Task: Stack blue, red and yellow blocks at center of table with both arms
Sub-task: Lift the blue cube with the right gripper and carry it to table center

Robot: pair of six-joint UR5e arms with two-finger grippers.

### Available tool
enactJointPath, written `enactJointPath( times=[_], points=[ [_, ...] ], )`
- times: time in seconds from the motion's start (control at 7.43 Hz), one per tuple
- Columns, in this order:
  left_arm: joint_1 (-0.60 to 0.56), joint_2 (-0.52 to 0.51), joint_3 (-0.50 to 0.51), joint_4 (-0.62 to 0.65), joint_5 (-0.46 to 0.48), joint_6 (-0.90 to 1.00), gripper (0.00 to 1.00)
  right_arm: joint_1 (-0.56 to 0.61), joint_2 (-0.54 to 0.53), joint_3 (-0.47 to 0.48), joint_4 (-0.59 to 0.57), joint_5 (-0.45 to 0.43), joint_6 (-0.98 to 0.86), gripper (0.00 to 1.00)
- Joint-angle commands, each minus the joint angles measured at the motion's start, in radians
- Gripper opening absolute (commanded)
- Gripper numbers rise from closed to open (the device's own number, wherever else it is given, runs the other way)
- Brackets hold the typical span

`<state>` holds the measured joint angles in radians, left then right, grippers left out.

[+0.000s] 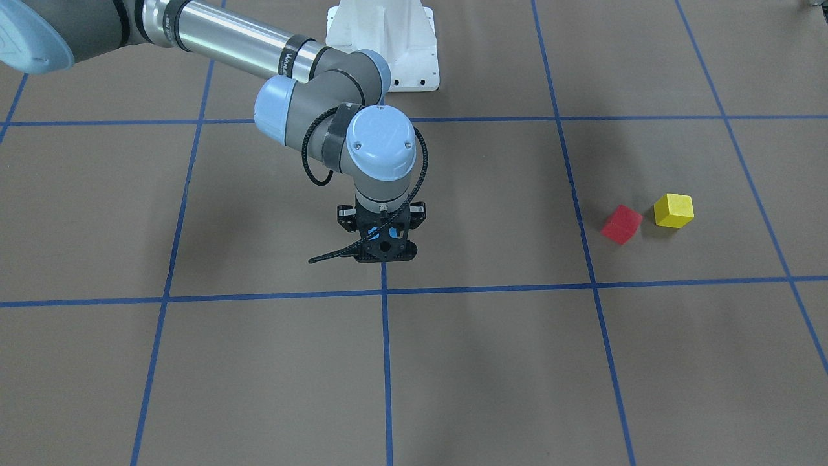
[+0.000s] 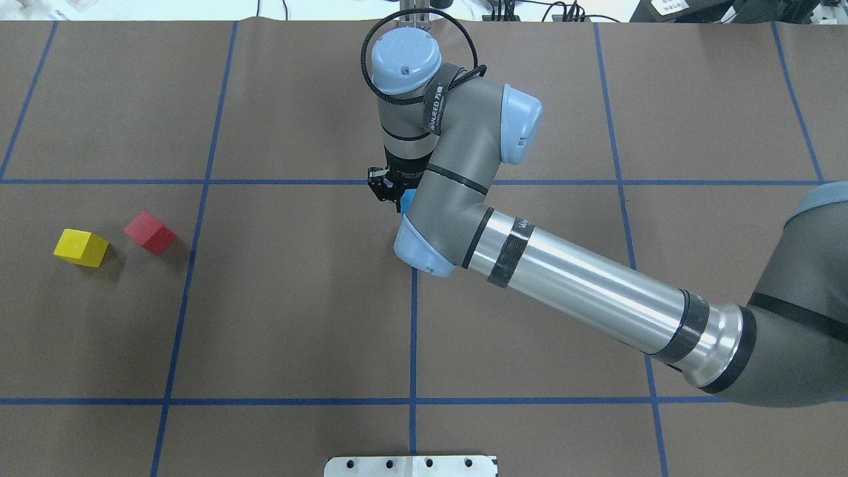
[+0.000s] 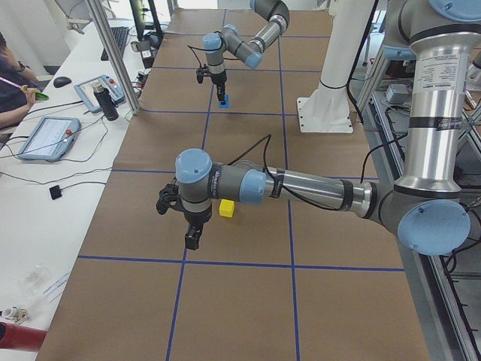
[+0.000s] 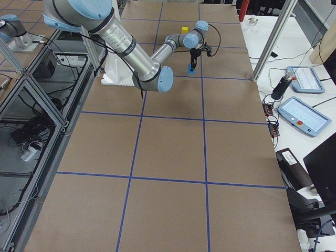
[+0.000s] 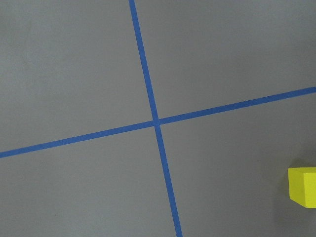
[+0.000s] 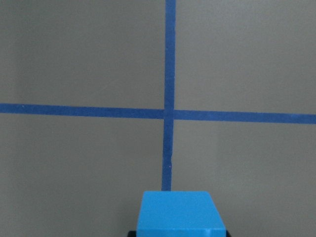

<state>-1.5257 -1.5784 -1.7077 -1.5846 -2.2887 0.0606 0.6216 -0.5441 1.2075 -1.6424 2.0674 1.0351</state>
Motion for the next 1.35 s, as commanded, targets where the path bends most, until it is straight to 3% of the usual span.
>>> enactJointPath(
  times=[0.0,0.13,0.27,0.54,0.67,1.21],
  points=[
    [0.001,-0.002,0.016,-0.025,0.0,-0.002,1.0,-0.014,0.0,-0.029,0.034,-0.001,0.002,0.0],
    [0.001,-0.002,0.014,-0.025,0.0,-0.004,1.0,-0.019,-0.002,-0.043,0.058,-0.001,0.002,0.0],
    [0.001,-0.002,0.013,-0.025,0.0,-0.004,1.0,-0.02,-0.007,-0.054,0.078,-0.001,0.003,0.21],
    [0.001,-0.002,0.011,-0.025,0.0,-0.004,1.0,-0.029,-0.011,-0.054,0.082,-0.003,0.002,0.82],
    [-0.001,-0.003,0.013,-0.025,0.0,-0.004,1.0,-0.03,-0.011,-0.054,0.084,-0.003,0.003,0.98],
    [0.001,-0.037,0.0,-0.023,0.002,-0.004,1.0,-0.011,-0.011,-0.001,0.081,-0.001,0.008,0.98]
  ],
)
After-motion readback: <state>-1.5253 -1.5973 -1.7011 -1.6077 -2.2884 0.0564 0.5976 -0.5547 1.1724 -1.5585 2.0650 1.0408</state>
